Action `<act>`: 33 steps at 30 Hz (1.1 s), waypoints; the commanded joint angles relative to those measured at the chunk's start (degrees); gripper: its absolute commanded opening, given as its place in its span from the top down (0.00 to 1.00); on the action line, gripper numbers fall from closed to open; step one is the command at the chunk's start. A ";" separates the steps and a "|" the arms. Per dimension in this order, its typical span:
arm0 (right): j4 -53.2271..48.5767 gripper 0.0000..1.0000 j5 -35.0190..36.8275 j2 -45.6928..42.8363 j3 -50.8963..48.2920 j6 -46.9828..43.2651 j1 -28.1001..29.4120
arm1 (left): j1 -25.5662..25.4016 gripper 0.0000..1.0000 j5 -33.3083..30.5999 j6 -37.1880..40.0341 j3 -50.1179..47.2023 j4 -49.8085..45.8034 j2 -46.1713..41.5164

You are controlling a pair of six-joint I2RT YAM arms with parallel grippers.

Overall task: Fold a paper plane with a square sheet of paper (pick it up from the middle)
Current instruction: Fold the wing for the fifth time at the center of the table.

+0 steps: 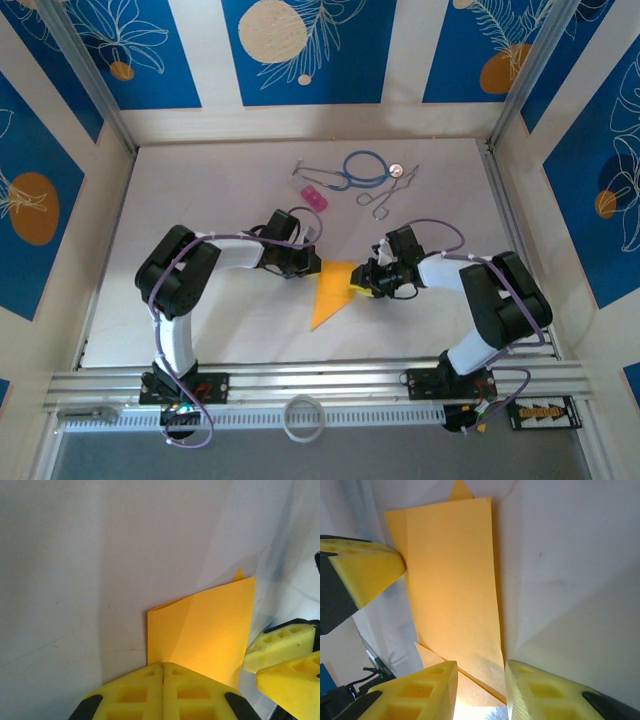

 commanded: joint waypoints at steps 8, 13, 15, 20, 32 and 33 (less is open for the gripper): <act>-2.96 0.68 3.69 -0.41 0.74 2.82 0.34 | 0.51 1.00 0.10 0.42 -1.38 -1.10 1.32; -1.93 0.68 3.84 0.53 2.38 3.46 0.33 | 0.54 1.00 0.19 0.26 -1.58 -0.82 1.17; -0.91 0.69 2.93 1.00 2.91 4.13 0.41 | 0.55 1.00 0.08 0.25 -1.58 -0.83 1.25; 1.67 0.69 0.64 1.93 3.34 5.28 0.76 | 0.61 1.00 0.06 -0.15 -1.95 -0.41 1.34; -5.43 0.69 5.19 -1.12 5.14 2.08 0.24 | 0.63 0.84 -0.99 -0.04 -2.05 -1.13 -5.40; -5.67 0.69 5.42 -1.28 5.07 1.95 0.23 | 0.63 0.83 -1.00 0.18 -1.67 -1.99 -6.82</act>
